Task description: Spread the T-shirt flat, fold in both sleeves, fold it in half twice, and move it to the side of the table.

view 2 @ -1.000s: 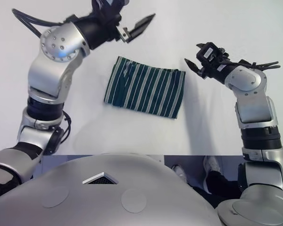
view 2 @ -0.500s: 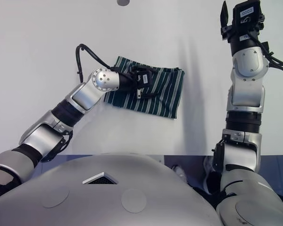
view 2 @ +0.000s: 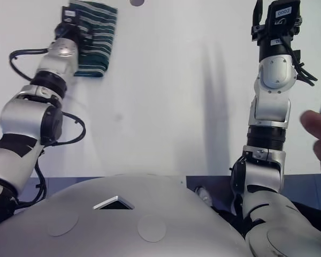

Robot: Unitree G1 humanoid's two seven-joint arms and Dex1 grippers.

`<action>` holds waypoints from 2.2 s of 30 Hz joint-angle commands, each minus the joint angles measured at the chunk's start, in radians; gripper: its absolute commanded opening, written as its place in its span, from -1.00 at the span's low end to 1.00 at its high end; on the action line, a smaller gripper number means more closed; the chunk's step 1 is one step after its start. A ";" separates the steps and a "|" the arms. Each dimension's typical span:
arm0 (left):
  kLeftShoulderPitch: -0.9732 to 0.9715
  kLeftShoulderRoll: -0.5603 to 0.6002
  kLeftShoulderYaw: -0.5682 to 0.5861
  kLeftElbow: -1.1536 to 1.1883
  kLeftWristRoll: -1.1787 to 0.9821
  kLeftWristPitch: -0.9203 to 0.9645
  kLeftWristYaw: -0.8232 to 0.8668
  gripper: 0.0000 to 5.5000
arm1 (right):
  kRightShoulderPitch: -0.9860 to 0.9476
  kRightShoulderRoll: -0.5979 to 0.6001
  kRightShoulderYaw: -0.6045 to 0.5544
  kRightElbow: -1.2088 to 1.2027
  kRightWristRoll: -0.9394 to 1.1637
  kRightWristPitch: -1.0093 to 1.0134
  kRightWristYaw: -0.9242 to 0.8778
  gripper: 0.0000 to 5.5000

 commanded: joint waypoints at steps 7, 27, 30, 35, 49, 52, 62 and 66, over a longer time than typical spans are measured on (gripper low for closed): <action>-0.224 0.080 0.126 -0.038 0.021 -0.162 0.068 0.47 | -0.018 0.088 0.023 0.032 -0.027 -0.157 -0.063 -0.03; 0.436 -0.284 -0.098 -0.887 0.003 -0.228 -0.196 0.47 | 0.001 0.274 0.105 0.131 -0.128 -0.286 -0.213 -0.03; 0.397 -0.300 -0.072 -0.854 0.005 -0.272 -0.182 0.47 | -0.007 0.297 0.139 0.123 -0.113 -0.312 -0.175 -0.03; 0.390 -0.292 -0.086 -0.868 0.049 -0.230 -0.188 0.47 | -0.019 0.298 0.138 0.128 -0.141 -0.298 -0.207 -0.03; 0.410 -0.278 -0.064 -0.937 0.133 -0.171 -0.126 0.47 | -0.035 0.322 0.141 0.131 -0.127 -0.272 -0.198 -0.03; 0.423 -0.301 -0.040 -0.954 0.102 -0.163 -0.112 0.47 | -0.041 0.317 0.148 0.144 -0.136 -0.260 -0.202 -0.03; 0.405 -0.316 -0.028 -0.938 0.086 -0.199 -0.123 0.47 | -0.112 0.310 0.126 0.172 -0.091 -0.250 -0.165 -0.03; 0.392 -0.323 -0.057 -0.937 0.104 -0.246 -0.147 0.47 | -0.134 0.304 0.136 0.187 -0.097 -0.266 -0.151 -0.03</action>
